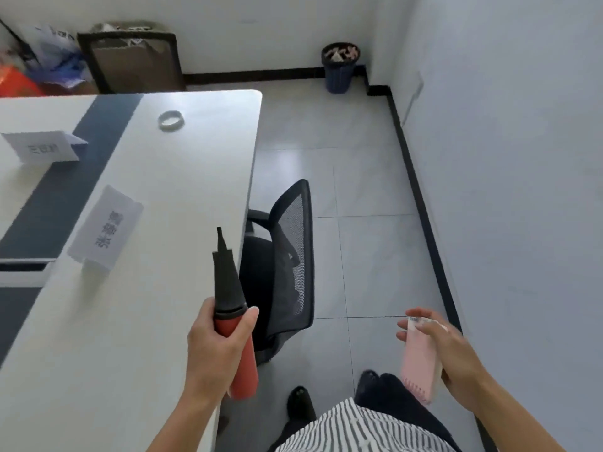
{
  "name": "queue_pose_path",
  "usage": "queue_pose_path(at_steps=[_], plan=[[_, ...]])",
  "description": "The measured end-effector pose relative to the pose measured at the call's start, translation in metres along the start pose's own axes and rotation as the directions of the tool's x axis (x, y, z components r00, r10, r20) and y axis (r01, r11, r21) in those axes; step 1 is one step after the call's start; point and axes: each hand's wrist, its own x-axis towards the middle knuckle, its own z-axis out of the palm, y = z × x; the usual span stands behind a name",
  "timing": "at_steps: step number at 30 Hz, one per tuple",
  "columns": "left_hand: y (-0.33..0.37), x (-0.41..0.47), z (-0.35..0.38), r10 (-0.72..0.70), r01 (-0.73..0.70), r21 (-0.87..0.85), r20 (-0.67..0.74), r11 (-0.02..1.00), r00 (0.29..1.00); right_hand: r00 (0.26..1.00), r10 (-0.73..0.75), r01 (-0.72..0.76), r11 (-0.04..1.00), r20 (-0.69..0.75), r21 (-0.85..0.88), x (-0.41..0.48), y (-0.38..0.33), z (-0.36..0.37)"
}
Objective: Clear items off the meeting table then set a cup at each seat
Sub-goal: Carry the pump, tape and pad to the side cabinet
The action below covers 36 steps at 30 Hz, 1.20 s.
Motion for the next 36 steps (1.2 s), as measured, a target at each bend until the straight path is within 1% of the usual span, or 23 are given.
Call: queue_pose_path(at_steps=[2,5,9,13,17,19,22,26,28,30,33,36], plan=[[0.021,0.031,0.028,0.025,-0.026,0.012,0.047,1.000,0.999,0.997,0.026,-0.023,0.999,-0.069,0.045,0.021,-0.008,-0.022],[0.044,0.073,0.074,0.039,-0.041,0.028,0.075,0.999,0.996,0.989,0.050,-0.036,0.994,-0.142,0.099,0.063,-0.026,-0.053],[0.073,0.121,0.143,0.011,-0.012,0.010,0.071,1.000,0.997,0.980,0.010,0.006,0.997,-0.200,0.079,0.141,-0.077,-0.097],[0.117,0.167,0.200,-0.019,0.022,-0.068,0.050,0.997,0.999,0.982,-0.078,0.076,0.997,-0.170,-0.020,0.213,-0.155,-0.128],[0.144,0.214,0.231,-0.028,0.031,-0.096,0.026,0.995,0.999,0.977,-0.170,0.156,0.981,-0.129,-0.115,0.280,-0.235,-0.139],[0.150,0.240,0.237,-0.052,0.051,-0.127,-0.004,0.991,0.999,0.977,-0.191,0.178,0.975,-0.095,-0.135,0.313,-0.266,-0.134],[0.146,0.282,0.242,-0.107,0.097,-0.150,-0.064,0.984,0.992,0.982,-0.185,0.177,0.974,-0.049,-0.140,0.365,-0.296,-0.115],[0.139,0.353,0.239,-0.174,0.142,-0.178,-0.182,0.974,0.968,0.986,-0.157,0.164,0.969,0.050,-0.186,0.429,-0.333,-0.070],[0.137,0.391,0.235,-0.196,0.161,-0.167,-0.221,0.973,0.955,0.987,-0.148,0.160,0.962,0.068,-0.221,0.458,-0.359,-0.046],[0.148,0.426,0.230,-0.188,0.152,-0.159,-0.247,0.976,0.951,0.981,-0.162,0.183,0.953,0.104,-0.242,0.478,-0.391,-0.022],[0.171,0.481,0.217,-0.138,0.104,-0.132,-0.289,0.986,0.947,0.966,-0.192,0.235,0.929,0.171,-0.284,0.512,-0.442,0.015],[0.188,0.528,0.196,-0.136,0.095,-0.135,-0.336,0.986,0.932,0.947,-0.187,0.267,0.910,0.260,-0.317,0.547,-0.481,0.060]])
